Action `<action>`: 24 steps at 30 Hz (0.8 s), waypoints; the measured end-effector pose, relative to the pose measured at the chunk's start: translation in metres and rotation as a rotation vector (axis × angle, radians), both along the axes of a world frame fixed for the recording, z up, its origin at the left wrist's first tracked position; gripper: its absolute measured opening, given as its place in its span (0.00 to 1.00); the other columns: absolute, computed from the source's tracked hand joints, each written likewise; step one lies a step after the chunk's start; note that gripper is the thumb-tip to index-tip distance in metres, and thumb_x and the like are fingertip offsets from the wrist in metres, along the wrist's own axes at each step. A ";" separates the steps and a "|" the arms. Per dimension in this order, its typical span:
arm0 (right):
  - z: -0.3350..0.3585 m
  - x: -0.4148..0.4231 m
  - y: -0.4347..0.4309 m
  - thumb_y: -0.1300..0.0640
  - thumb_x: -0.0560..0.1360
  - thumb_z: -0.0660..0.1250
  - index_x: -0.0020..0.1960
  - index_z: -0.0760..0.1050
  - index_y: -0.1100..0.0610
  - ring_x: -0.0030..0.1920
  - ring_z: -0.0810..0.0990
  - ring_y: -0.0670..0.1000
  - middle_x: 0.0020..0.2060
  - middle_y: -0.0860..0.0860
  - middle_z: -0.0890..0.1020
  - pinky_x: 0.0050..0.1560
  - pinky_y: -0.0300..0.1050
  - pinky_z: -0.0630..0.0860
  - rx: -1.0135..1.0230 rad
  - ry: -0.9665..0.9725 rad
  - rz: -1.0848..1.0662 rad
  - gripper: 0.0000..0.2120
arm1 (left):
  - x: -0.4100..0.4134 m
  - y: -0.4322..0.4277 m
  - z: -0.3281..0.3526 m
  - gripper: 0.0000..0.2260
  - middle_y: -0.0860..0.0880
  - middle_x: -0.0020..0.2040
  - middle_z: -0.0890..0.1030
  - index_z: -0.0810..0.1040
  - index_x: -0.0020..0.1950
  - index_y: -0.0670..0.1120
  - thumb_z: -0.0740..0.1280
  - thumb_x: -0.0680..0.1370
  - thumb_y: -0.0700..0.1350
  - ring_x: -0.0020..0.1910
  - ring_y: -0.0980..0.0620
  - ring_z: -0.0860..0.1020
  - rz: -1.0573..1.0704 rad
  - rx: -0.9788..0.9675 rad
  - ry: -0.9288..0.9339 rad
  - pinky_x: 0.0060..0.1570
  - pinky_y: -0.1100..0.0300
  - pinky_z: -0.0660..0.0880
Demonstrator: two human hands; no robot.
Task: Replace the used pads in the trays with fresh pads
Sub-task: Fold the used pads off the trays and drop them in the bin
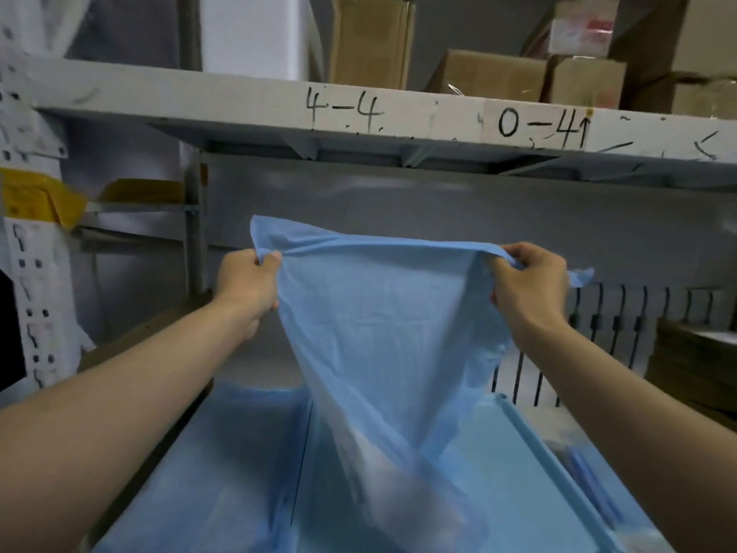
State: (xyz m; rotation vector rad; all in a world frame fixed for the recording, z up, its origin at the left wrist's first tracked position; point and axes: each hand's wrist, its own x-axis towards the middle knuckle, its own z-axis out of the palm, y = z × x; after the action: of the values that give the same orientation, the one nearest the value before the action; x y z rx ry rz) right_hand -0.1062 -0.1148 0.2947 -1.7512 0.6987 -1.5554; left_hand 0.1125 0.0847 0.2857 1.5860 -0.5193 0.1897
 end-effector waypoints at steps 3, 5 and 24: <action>-0.001 0.026 -0.029 0.55 0.74 0.66 0.37 0.76 0.55 0.27 0.79 0.55 0.25 0.54 0.77 0.34 0.51 0.79 0.031 0.093 0.008 0.08 | 0.029 -0.019 -0.003 0.14 0.43 0.30 0.71 0.72 0.38 0.40 0.60 0.82 0.45 0.27 0.46 0.69 -0.012 0.117 0.022 0.26 0.62 0.68; -0.012 0.046 -0.050 0.59 0.75 0.64 0.36 0.73 0.57 0.28 0.82 0.58 0.25 0.56 0.77 0.36 0.55 0.82 0.150 0.120 0.068 0.09 | 0.045 -0.035 -0.012 0.11 0.44 0.31 0.72 0.76 0.47 0.40 0.59 0.82 0.45 0.24 0.49 0.69 -0.064 0.230 0.163 0.17 0.69 0.63; 0.032 0.072 -0.111 0.60 0.80 0.60 0.58 0.77 0.53 0.35 0.67 0.36 0.45 0.47 0.77 0.36 0.27 0.65 -0.183 -0.099 0.079 0.11 | 0.068 -0.120 0.046 0.06 0.46 0.52 0.78 0.73 0.53 0.43 0.57 0.83 0.42 0.45 0.57 0.78 -0.149 -0.506 -0.157 0.46 0.67 0.77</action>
State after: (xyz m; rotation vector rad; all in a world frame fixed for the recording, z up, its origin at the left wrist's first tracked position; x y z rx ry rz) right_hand -0.0342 -0.2253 0.3266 -1.7956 0.4452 -1.6827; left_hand 0.1807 -0.0351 0.3322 1.0412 -0.6504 0.3076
